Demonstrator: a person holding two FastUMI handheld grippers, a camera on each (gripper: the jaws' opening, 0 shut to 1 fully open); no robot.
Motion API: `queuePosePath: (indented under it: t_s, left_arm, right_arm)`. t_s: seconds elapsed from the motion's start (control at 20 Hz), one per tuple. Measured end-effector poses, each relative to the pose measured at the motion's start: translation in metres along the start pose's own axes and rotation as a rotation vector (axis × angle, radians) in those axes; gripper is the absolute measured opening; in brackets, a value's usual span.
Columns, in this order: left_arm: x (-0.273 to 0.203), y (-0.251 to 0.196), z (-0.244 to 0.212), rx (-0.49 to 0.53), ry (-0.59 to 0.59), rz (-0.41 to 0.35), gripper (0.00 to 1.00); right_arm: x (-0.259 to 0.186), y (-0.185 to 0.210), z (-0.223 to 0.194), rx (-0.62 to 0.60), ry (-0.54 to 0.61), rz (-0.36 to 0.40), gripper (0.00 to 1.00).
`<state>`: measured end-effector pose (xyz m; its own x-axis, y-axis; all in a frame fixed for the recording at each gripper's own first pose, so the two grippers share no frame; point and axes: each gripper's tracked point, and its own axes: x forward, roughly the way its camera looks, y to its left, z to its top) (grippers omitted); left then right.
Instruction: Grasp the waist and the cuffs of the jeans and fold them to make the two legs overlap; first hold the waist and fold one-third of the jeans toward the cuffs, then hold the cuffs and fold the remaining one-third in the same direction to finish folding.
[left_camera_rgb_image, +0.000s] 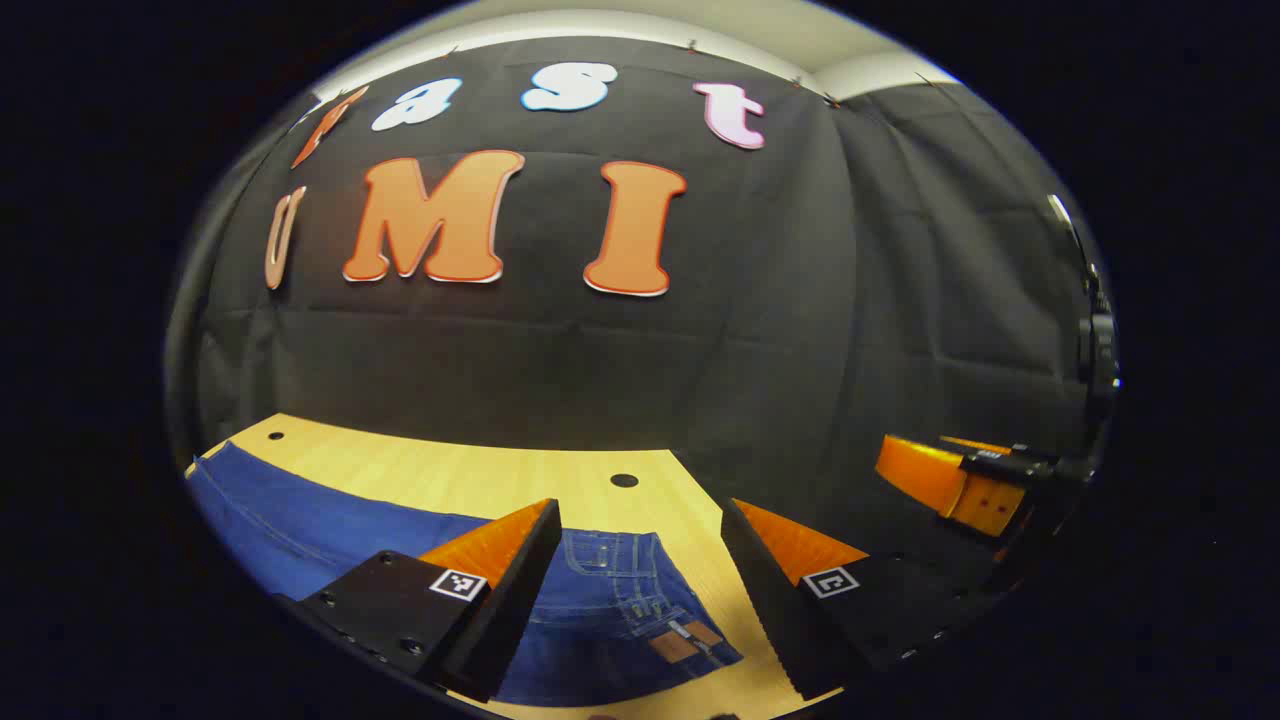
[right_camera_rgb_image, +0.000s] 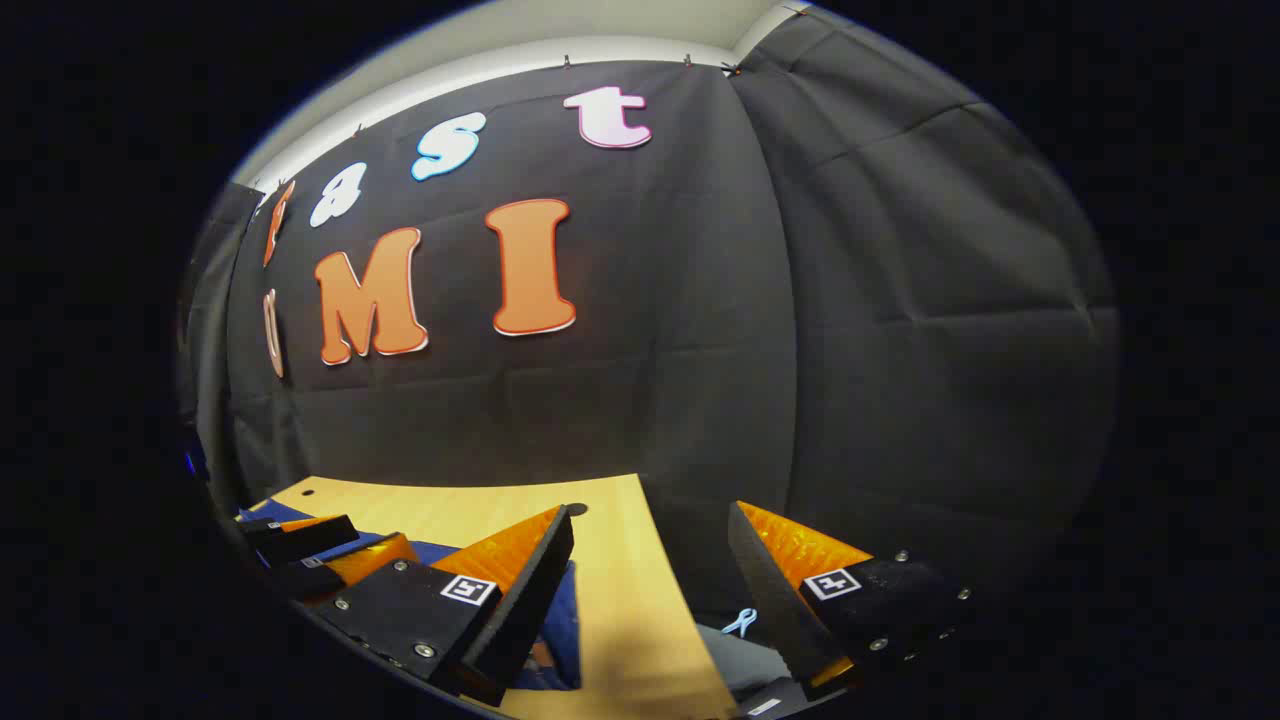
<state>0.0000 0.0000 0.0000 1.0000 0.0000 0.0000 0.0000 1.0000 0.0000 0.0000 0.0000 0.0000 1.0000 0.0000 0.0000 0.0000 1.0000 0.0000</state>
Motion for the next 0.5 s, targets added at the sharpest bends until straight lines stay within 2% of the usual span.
queuePosePath:
  t_s: [0.05, 0.15, 0.2, 0.25, 0.3, 0.35, 0.4, 0.5]
  left_arm:
    - [-0.02, 0.031, 0.024, -0.043, -0.015, -0.001, 0.99]
    - [-0.046, 0.087, 0.058, -0.049, -0.032, -0.004, 0.99]
    - [-0.057, 0.124, 0.07, -0.039, -0.035, 0.015, 0.98]
    - [-0.069, 0.175, 0.082, -0.039, -0.054, 0.036, 0.98]
    - [-0.082, 0.228, 0.092, -0.038, -0.06, 0.073, 0.98]
    - [-0.101, 0.3, 0.104, -0.023, -0.071, 0.135, 0.98]
    - [-0.11, 0.338, 0.115, -0.007, -0.086, 0.154, 0.98]
    - [-0.124, 0.407, 0.129, 0.012, -0.099, 0.192, 0.98]
  right_arm:
    - [-0.01, 0.023, 0.007, 0.035, 0.022, 0.009, 0.96]
    - [-0.021, 0.067, 0.017, 0.043, 0.019, 0.038, 0.96]
    - [-0.022, 0.082, 0.02, 0.041, 0.015, 0.014, 0.96]
    - [-0.024, 0.102, 0.024, 0.065, 0.023, 0.0, 0.96]
    - [-0.031, 0.139, 0.025, 0.117, 0.032, 0.008, 0.96]
    - [-0.036, 0.164, 0.02, 0.158, 0.049, 0.012, 0.96]
    - [-0.04, 0.183, 0.018, 0.202, 0.06, 0.022, 0.96]
    - [-0.048, 0.211, 0.016, 0.243, 0.054, -0.011, 0.96]
